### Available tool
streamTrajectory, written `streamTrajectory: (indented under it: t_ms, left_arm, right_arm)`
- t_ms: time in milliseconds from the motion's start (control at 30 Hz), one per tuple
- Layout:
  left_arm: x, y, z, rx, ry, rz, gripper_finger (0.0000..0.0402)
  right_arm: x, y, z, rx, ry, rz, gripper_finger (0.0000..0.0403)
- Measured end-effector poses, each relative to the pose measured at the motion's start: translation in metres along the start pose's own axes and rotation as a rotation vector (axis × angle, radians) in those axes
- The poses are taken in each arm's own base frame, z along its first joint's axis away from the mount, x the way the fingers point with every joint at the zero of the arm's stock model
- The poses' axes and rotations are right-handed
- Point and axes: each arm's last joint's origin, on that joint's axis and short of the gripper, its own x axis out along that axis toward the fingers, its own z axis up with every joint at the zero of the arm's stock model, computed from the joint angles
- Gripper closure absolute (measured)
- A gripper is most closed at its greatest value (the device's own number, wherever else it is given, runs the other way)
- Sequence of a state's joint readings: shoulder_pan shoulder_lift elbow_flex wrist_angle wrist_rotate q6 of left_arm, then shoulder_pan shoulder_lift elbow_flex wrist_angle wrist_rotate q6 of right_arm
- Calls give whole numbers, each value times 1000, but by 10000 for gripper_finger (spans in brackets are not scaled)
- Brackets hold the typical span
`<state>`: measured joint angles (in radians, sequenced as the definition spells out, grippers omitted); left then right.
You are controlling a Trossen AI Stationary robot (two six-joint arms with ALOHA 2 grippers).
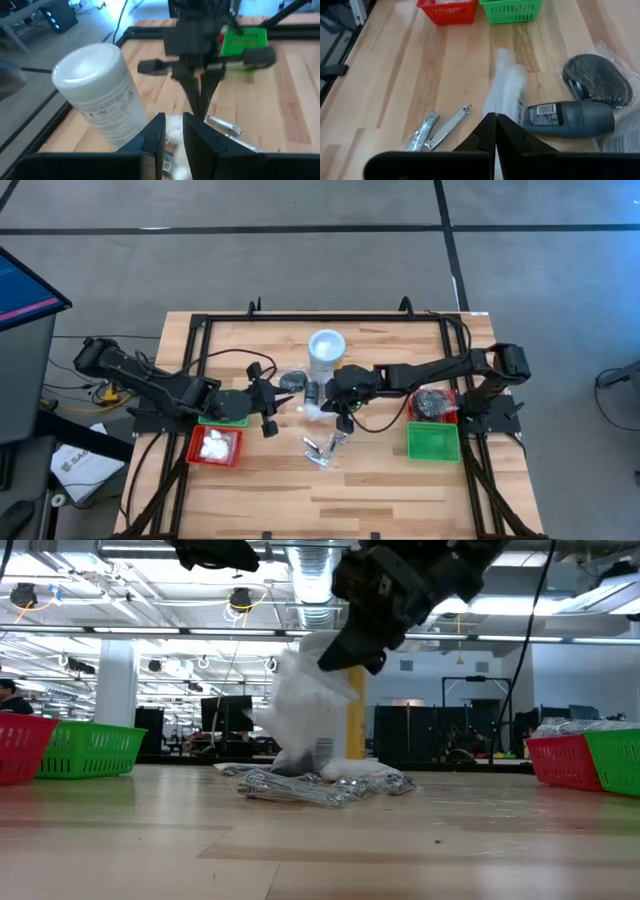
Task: Pick & Place Travel size toiletries
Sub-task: Put the cotton pack into the left red bin
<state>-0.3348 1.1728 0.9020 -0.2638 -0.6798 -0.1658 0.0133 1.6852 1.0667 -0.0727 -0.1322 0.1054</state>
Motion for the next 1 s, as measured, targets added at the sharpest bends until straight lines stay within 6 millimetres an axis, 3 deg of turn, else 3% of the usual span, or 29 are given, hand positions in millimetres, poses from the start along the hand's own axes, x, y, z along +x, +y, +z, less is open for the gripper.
streamTrajectory:
  t_ms: [200,433,733,1000]
  left_arm:
    - [9,1,-3,-28,46,-77,334]
    - [26,2,-6,-56,86,-117,275]
    - [37,2,-11,-83,130,-164,189]
    - [41,0,-12,-92,136,-166,159]
  right_arm:
    - [-8,7,22,-80,2,7,403]
    - [-16,13,37,-145,19,5,403]
    - [-22,13,41,-170,46,-31,403]
    - [-39,15,50,-195,-9,-45,403]
